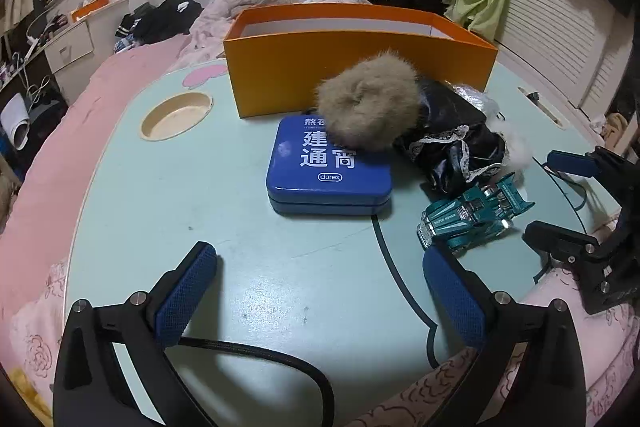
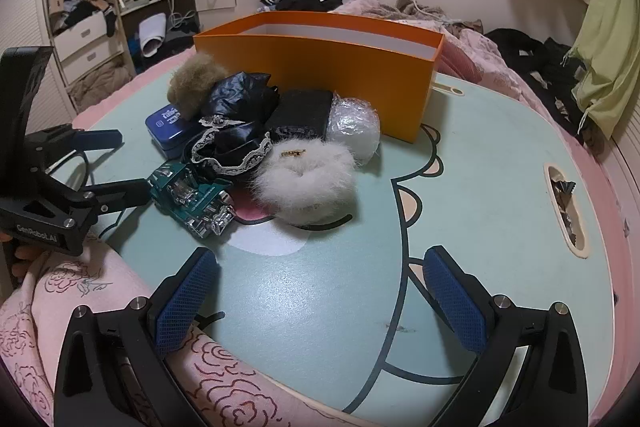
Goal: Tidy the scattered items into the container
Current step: 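Grasp the brown fluffy ball in the box with the left gripper, set it on the blue tin, then grasp the brown card box in the box with the right gripper, set it beside the white ball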
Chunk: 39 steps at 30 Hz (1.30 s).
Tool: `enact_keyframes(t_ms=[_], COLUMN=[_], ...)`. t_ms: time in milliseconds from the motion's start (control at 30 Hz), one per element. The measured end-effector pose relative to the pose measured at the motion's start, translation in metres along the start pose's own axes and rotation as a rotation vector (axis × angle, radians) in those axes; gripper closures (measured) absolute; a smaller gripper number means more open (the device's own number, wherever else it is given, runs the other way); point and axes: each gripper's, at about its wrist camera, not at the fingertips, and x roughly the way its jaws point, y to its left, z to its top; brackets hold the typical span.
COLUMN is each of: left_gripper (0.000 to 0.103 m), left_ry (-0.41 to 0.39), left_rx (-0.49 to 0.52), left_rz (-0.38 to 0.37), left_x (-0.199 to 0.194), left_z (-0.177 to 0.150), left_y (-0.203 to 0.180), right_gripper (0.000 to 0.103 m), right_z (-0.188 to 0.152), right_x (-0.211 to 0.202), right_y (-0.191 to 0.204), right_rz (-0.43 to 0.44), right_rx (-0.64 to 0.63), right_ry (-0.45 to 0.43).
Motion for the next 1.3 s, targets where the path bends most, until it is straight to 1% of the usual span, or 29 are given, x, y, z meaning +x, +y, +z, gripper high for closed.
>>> enact_keyframes(t_ms=[100,300,433,467,533,600,633,667,700,733,767,800,833,867,900,933,1000,1067,1133,1233,1300], left_gripper=[0.000,0.000,0.000,0.000,0.000,0.000,0.000,0.000,0.000,0.000,0.000,0.000,0.000,0.000,0.000,0.000,0.000,0.000,0.000,0.000,0.000], left_ry=[-0.016,-0.022,-0.024,-0.025,-0.029,-0.033,-0.033,-0.034,-0.034,-0.035,-0.035,-0.035,-0.036,-0.037,-0.037,-0.038,-0.040,-0.043,-0.048,-0.052,-0.053], left_rx=[-0.002,-0.008,-0.010,-0.011,-0.012,-0.014,-0.015,-0.015,-0.015,-0.016,-0.016,-0.017,-0.018,-0.018,-0.018,-0.018,-0.019,-0.021,-0.022,-0.023,-0.023], left_rz=[0.002,0.008,0.009,0.009,0.009,0.011,0.012,0.013,0.013,0.014,0.015,0.015,0.016,0.016,0.016,0.016,0.017,0.016,0.014,0.012,0.011], left_x=[-0.002,-0.003,-0.003,-0.004,-0.004,-0.004,-0.004,-0.004,-0.004,-0.004,-0.004,-0.004,-0.004,-0.004,-0.004,-0.004,-0.004,-0.003,-0.003,-0.003,-0.003], left_z=[-0.003,-0.004,-0.004,-0.004,-0.004,-0.005,-0.005,-0.005,-0.005,-0.005,-0.005,-0.005,-0.005,-0.005,-0.005,-0.005,-0.005,-0.005,-0.006,-0.006,-0.007], left_y=[0.003,0.002,0.003,0.002,0.003,0.003,0.003,0.004,0.004,0.004,0.004,0.004,0.005,0.005,0.005,0.005,0.005,0.006,0.008,0.009,0.009], right_gripper=[0.000,0.000,0.001,0.003,0.010,0.011,0.011,0.011,0.011,0.011,0.011,0.013,0.020,0.024,0.030,0.035,0.039,0.040,0.043,0.044,0.044], right_z=[0.000,0.000,0.007,0.013,0.034,0.060,0.084,0.101,0.117,0.145,0.164,0.183,0.201,0.212,0.226,0.234,0.243,0.247,0.246,0.252,0.252], right_x=[0.000,0.000,0.001,-0.003,-0.018,-0.036,-0.048,-0.053,-0.054,-0.049,-0.041,-0.028,-0.012,0.000,0.024,0.042,0.089,0.123,0.149,0.167,0.174], right_y=[0.000,0.000,-0.002,-0.004,-0.005,0.000,0.004,0.006,0.008,0.009,0.009,0.009,0.010,0.012,0.015,0.017,0.021,0.022,0.022,0.024,0.024], right_rz=[0.001,0.000,0.016,0.021,0.049,0.082,0.105,0.121,0.138,0.170,0.188,0.199,0.202,0.202,0.192,0.183,0.161,0.117,0.091,0.073,0.027], right_rx=[0.000,-0.001,0.005,0.024,0.048,0.054,0.052,0.056,0.064,0.090,0.112,0.135,0.150,0.160,0.172,0.179,0.204,0.222,0.236,0.229,0.216], right_ry=[-0.001,0.001,0.023,0.012,-0.045,-0.116,-0.167,-0.186,-0.187,-0.156,-0.121,-0.075,-0.025,0.011,0.074,0.121,0.237,0.312,0.363,0.400,0.416])
